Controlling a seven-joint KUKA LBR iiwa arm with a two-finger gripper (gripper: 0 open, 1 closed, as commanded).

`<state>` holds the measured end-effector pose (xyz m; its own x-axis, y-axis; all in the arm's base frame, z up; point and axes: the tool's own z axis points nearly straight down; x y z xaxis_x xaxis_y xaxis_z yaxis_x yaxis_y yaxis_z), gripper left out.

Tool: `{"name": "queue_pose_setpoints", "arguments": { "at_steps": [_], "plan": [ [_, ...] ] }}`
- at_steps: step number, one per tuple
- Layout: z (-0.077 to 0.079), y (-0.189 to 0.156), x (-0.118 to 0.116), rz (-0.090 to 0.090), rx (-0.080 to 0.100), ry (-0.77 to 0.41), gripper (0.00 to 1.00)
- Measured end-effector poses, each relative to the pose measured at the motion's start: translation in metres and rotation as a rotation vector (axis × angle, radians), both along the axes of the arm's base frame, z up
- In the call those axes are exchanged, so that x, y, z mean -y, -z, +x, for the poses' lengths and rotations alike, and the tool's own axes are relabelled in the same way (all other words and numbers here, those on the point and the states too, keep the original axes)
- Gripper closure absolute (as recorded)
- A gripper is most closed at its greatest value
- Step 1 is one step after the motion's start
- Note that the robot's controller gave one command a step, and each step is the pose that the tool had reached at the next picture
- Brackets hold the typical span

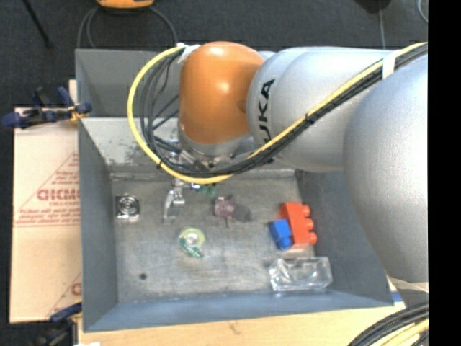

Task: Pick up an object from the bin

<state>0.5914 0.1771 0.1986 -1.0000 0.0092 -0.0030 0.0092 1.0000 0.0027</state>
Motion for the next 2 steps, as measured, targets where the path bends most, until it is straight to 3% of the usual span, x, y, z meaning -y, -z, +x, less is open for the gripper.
{"name": "queue_pose_setpoints", "arguments": {
  "at_steps": [1, 2],
  "plan": [
    [-0.077, 0.092, -0.024, -0.004, -0.01, -0.161, 0.0],
    [0.028, 0.009, -0.044, 0.002, 0.008, 0.027, 0.0]
  ]
}}
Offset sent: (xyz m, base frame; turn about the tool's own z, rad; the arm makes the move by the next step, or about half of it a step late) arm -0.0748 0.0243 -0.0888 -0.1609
